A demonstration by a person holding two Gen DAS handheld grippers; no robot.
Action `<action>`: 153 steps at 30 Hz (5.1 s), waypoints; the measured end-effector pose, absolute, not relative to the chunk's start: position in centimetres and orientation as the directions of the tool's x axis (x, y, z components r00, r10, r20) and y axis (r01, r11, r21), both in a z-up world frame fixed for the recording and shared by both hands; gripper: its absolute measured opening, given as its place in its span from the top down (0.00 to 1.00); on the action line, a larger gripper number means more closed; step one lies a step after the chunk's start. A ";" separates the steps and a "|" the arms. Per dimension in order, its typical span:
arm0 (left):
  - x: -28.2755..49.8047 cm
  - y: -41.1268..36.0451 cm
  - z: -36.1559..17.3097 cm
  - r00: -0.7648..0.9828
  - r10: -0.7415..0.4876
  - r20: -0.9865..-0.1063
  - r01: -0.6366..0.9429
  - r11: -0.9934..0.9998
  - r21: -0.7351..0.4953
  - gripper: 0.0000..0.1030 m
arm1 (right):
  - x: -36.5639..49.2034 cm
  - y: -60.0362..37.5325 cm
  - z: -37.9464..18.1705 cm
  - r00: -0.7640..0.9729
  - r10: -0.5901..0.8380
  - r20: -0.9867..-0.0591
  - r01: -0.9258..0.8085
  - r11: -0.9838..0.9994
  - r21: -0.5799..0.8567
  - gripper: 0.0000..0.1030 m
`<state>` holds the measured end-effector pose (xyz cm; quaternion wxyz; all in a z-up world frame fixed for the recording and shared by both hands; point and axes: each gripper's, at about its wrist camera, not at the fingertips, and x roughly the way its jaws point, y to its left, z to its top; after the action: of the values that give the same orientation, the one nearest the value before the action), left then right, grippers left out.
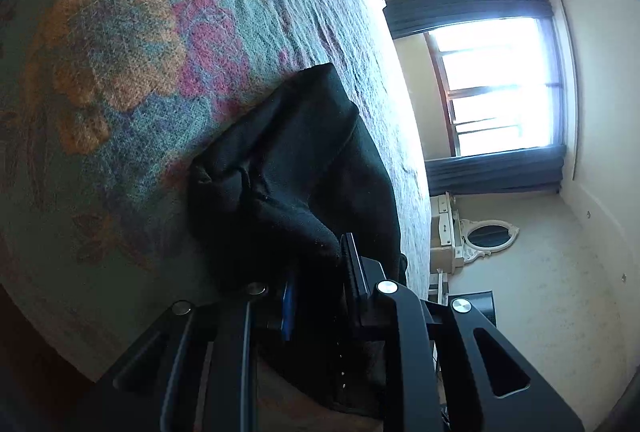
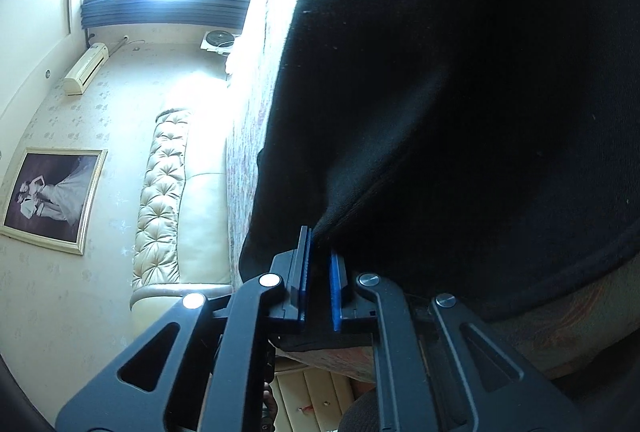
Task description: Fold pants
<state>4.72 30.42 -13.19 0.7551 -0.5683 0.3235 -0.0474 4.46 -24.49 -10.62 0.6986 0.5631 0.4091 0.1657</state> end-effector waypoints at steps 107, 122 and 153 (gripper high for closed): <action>7.8 -3.9 -8.6 0.368 -0.753 -0.546 0.120 0.621 -0.775 0.46 | 6.0 -66.0 -5.9 0.801 0.155 -0.578 0.446 0.490 0.749 0.62; 7.8 -5.0 -9.2 0.378 -0.747 -0.547 0.071 0.613 -0.787 0.46 | 9.1 -65.6 -6.0 0.706 0.254 -0.661 0.320 0.719 0.617 0.93; 5.7 -12.8 -9.9 0.344 -0.891 -0.296 -0.006 0.313 -0.950 0.28 | 8.7 -61.5 -11.2 0.833 0.294 -0.468 0.411 0.238 0.880 0.76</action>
<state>5.70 -12.85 -9.94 0.6631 -0.4819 0.4654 -0.3338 8.69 -61.54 -11.19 0.7330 0.6159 0.2859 -0.0400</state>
